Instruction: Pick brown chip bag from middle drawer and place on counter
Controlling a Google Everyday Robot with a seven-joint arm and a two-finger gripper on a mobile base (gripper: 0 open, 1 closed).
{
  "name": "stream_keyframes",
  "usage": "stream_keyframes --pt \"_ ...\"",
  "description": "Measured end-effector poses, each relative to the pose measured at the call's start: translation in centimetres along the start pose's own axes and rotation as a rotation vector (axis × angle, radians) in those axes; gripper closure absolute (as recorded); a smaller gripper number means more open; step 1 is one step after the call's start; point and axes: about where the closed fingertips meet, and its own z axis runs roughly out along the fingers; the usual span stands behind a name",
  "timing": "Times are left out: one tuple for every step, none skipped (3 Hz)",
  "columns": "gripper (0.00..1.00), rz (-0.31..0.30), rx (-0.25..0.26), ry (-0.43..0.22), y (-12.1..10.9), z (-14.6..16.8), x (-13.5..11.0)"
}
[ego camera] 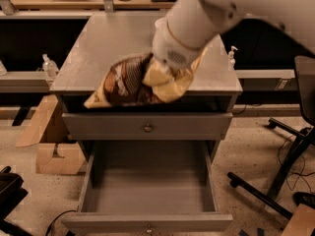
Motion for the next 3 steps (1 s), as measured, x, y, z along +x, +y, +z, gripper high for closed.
stream_keyframes --pt "1.0 0.028 0.086 0.0 -5.1 -2.1 -5.1" --pt "1.0 0.04 0.191 -0.059 -12.8 -1.7 -11.1" --pt "1.0 0.029 0.265 -0.129 -18.8 0.2 -13.5"
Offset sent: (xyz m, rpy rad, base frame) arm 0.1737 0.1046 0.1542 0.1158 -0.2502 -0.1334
